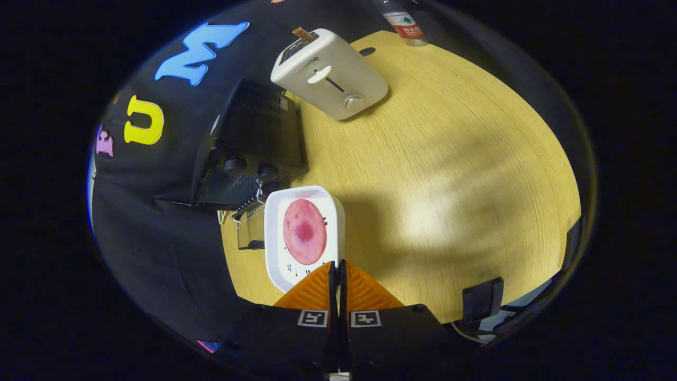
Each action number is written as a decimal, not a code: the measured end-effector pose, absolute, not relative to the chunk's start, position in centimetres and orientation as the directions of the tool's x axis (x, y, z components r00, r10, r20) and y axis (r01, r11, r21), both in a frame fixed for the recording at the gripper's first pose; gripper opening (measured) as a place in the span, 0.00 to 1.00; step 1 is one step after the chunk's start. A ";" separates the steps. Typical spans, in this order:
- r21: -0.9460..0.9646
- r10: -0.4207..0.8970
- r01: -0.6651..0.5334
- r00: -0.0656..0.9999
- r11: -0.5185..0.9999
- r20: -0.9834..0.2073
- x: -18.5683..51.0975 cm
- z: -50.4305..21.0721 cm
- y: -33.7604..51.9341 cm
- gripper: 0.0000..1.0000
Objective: Open the toaster oven, put the food inside, and close the toaster oven door.
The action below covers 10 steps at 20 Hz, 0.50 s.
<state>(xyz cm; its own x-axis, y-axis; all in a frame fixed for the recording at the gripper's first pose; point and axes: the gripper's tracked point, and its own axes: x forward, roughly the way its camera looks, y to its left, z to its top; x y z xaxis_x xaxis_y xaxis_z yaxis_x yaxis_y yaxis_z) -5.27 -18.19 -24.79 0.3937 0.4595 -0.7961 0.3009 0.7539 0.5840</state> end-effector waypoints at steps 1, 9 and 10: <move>0.595 0.463 0.297 0.410 0.747 -0.786 -5.5 -23.9 -17.3 0.02; 0.670 0.482 0.286 0.512 0.685 -0.711 -7.6 -19.9 -8.8 0.02; 0.678 0.484 0.290 0.520 0.675 -0.704 -7.8 -19.7 -7.7 0.02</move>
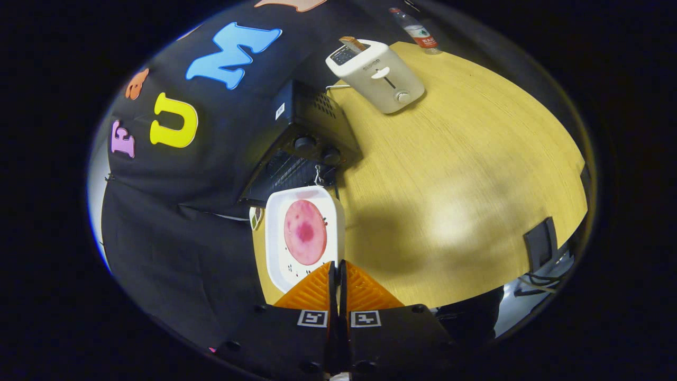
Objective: Open the toaster oven, put the food inside, and close the toaster oven door.
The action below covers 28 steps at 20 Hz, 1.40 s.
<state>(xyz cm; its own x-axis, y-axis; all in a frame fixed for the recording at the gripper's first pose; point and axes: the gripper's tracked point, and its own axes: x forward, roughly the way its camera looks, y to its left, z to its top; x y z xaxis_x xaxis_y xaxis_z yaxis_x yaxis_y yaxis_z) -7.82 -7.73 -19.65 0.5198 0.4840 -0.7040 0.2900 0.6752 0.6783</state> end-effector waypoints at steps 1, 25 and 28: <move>0.687 0.488 0.298 0.525 0.663 -0.698 -8.0 -19.5 -6.6 0.02; 0.770 0.432 0.438 0.647 0.463 -0.628 7.3 -26.0 4.7 0.02; 0.780 0.378 0.466 0.692 0.418 -0.616 10.0 -27.0 4.3 0.02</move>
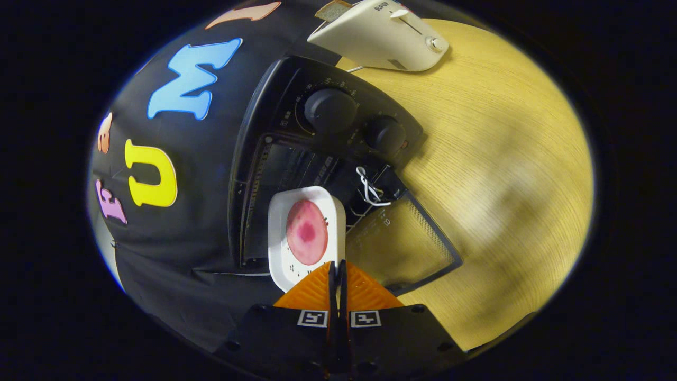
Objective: Open the toaster oven, put the food inside, and close the toaster oven door.
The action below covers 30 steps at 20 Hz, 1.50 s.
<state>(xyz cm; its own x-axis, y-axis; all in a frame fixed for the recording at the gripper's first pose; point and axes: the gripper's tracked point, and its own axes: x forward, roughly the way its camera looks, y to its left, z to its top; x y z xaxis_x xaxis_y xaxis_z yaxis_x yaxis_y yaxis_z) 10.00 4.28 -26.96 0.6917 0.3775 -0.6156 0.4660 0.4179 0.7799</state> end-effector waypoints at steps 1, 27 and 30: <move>0.786 0.357 0.473 0.710 0.398 -0.608 10.9 -27.2 4.3 0.02; 0.819 0.258 0.442 0.797 0.366 -0.546 15.3 -26.0 8.1 0.96; 0.810 0.262 0.425 0.795 0.403 -0.547 13.8 -25.2 7.8 0.98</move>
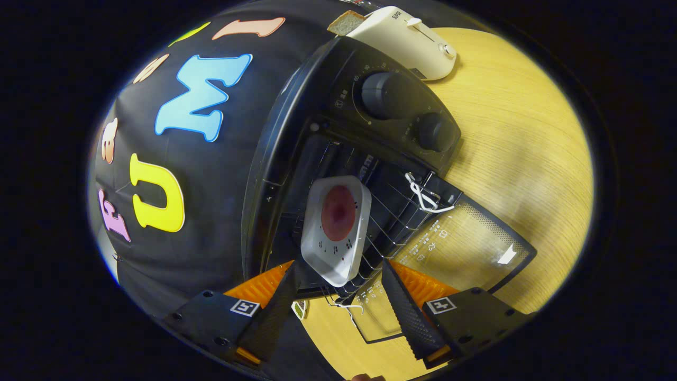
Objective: Open the toaster oven, put the food inside, and close the toaster oven door.
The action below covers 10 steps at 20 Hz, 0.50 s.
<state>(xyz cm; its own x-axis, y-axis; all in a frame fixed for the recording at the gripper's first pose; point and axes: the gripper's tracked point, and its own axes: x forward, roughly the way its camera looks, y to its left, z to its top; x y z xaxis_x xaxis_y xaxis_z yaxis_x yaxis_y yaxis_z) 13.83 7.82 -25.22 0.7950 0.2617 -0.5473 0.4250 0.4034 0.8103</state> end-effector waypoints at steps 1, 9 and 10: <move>0.807 0.266 0.419 0.792 0.416 -0.549 13.3 -25.1 7.8 0.98; 0.705 0.247 0.320 0.779 0.633 -0.576 7.7 -23.4 6.7 0.98; 0.680 0.247 0.300 0.774 0.669 -0.583 7.0 -23.4 6.7 0.98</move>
